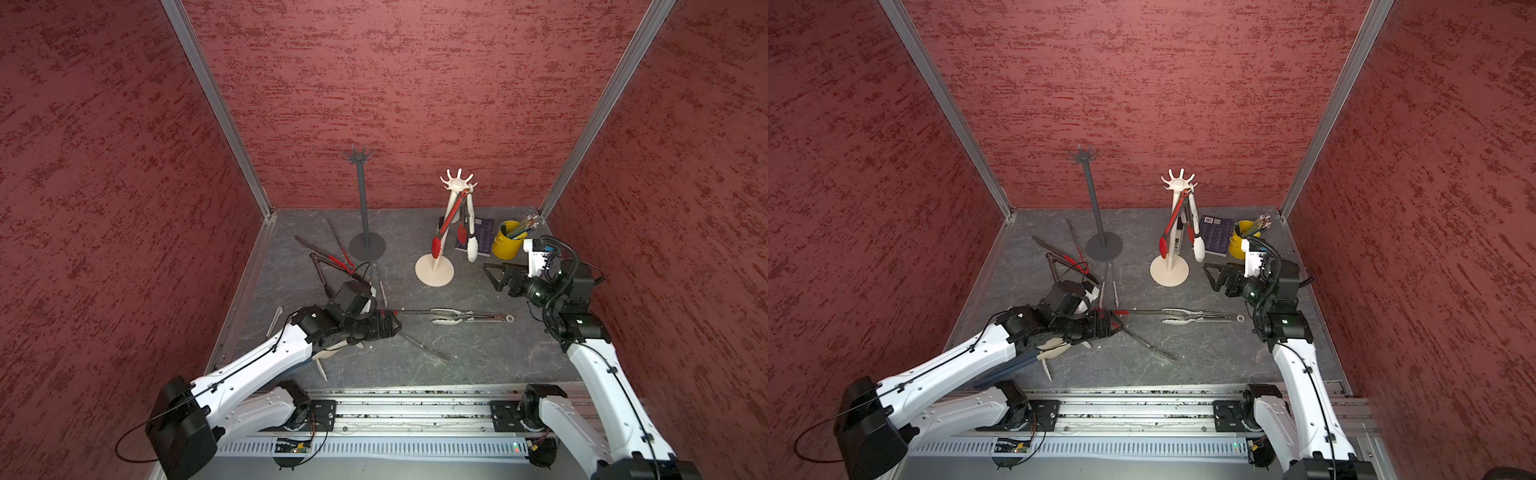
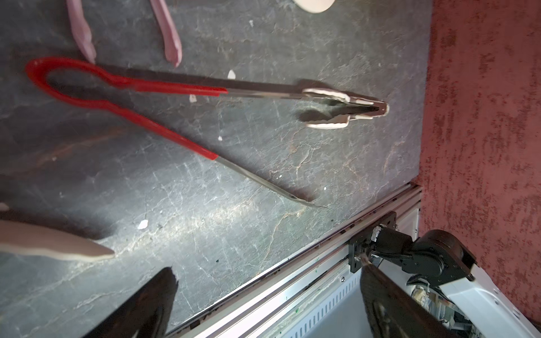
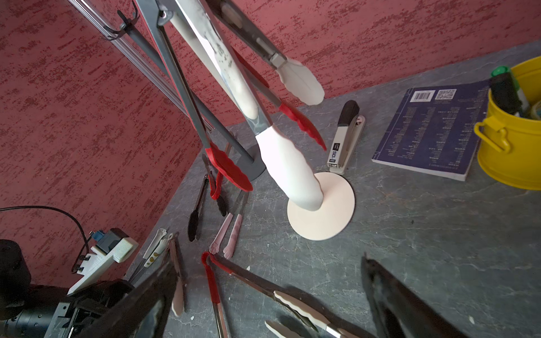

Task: Hang food tongs on kitchen utensil racks
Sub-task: Pick up the food tongs from the center of the board.

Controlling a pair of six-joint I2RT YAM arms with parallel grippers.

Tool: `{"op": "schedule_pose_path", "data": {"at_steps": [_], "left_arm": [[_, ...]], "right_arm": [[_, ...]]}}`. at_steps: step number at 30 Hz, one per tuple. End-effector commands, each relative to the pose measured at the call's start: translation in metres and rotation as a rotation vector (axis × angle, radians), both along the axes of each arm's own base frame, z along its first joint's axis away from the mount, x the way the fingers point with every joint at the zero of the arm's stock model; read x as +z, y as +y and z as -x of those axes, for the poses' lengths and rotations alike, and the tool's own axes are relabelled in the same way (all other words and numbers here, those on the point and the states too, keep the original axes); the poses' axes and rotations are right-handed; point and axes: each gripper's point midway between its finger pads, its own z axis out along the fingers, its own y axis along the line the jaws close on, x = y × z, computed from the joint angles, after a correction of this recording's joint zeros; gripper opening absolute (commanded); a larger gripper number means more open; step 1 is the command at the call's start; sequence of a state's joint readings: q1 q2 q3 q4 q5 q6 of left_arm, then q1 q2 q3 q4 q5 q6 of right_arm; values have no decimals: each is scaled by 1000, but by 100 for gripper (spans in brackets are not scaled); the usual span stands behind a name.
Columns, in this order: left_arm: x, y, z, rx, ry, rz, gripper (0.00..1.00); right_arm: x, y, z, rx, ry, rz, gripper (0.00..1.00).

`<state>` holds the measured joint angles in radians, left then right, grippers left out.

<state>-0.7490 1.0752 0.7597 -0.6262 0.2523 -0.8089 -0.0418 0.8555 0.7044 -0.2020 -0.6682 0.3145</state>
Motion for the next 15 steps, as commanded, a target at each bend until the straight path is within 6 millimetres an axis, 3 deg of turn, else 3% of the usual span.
{"op": "schedule_pose_path", "data": {"at_steps": [1, 10, 15], "left_arm": [[-5, 6, -2, 119, 73, -28, 100], [-31, -9, -1, 256, 197, -48, 100], [-45, -15, 3, 320, 259, -70, 95]], "right_arm": [[-7, 6, 6, 34, 4, 46, 100], [-10, 24, 27, 165, -38, 148, 100], [-6, 36, 36, 226, -55, 140, 99]]}}
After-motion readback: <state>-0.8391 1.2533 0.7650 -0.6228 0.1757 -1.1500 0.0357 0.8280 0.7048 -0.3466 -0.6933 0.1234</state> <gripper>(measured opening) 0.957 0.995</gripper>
